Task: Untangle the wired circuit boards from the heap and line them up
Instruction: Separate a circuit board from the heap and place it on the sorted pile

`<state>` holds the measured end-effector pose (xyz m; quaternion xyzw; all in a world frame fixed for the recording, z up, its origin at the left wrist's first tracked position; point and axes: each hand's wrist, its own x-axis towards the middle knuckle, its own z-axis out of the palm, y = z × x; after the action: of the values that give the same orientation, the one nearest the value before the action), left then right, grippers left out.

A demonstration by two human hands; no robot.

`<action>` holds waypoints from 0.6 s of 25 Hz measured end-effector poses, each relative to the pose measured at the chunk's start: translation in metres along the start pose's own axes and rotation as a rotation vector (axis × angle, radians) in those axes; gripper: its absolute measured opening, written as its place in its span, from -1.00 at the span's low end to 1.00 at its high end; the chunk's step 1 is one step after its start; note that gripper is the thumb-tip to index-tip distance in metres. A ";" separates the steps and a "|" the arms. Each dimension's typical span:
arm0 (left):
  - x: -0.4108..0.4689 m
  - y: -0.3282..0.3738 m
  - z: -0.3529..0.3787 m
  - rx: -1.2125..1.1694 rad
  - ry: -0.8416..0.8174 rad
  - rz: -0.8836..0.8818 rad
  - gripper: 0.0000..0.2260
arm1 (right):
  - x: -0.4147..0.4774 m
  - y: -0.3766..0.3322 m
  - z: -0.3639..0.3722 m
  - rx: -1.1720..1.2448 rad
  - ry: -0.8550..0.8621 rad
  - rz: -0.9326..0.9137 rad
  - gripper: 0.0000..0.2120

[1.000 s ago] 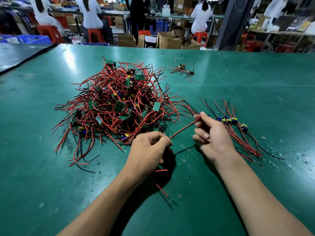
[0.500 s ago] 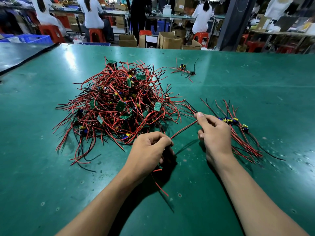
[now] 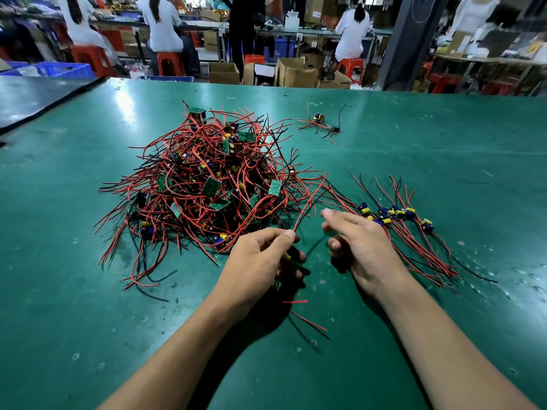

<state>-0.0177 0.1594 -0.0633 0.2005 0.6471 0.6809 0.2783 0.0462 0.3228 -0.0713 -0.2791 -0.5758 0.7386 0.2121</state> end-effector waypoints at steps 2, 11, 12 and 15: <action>-0.001 0.001 -0.001 0.003 -0.028 0.003 -0.85 | -0.002 0.001 0.000 -0.047 -0.050 -0.017 -0.92; 0.000 0.015 -0.005 -0.165 -0.034 0.279 -0.74 | -0.024 0.000 0.012 -0.119 -0.589 0.002 -0.87; 0.000 0.015 -0.006 -0.205 -0.035 0.267 -0.72 | -0.025 -0.001 0.014 -0.066 -0.602 -0.001 -0.86; 0.000 0.013 -0.006 -0.292 -0.040 0.254 -0.66 | -0.026 -0.001 0.024 0.132 -0.544 -0.043 -0.77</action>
<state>-0.0230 0.1549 -0.0506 0.2514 0.5054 0.7930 0.2292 0.0495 0.2888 -0.0615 -0.0440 -0.5679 0.8177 0.0830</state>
